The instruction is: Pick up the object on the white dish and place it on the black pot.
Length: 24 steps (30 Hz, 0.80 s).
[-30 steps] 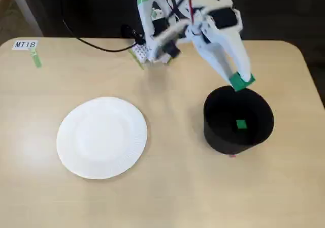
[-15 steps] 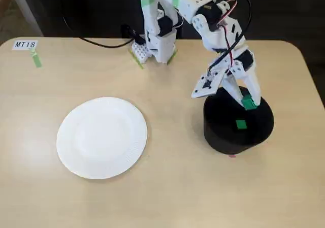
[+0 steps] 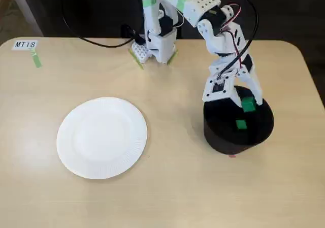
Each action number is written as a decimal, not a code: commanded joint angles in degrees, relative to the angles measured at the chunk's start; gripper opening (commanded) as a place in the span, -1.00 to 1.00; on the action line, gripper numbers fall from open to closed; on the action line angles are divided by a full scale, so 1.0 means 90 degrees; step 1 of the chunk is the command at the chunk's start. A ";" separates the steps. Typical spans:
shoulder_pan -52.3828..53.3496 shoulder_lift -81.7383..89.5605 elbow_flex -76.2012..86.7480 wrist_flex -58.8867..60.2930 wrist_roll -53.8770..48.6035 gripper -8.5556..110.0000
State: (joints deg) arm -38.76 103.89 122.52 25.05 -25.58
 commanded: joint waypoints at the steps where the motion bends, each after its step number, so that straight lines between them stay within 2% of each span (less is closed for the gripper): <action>1: 0.0010 0.0000 -0.0205 0.0059 -0.0088 -0.40; 4: 0.0059 -0.0078 -0.0352 0.0137 -0.0088 -0.46; 6: 0.0117 -0.0146 -0.0586 0.0254 0.0059 -0.73; 8: 0.0215 -0.0215 -0.0977 0.0566 0.0127 -0.86; 11: 0.0488 -0.0254 -0.1797 0.1328 0.0176 -0.86; 15: 0.1426 -0.0244 -0.2979 0.2861 0.1191 -0.86; 20: 0.2861 0.0811 -0.2656 0.3877 0.2588 -0.86; 24: 0.3750 0.2246 -0.1377 0.3926 0.3154 -0.86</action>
State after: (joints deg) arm -9.23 116.63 104.59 60.29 0.53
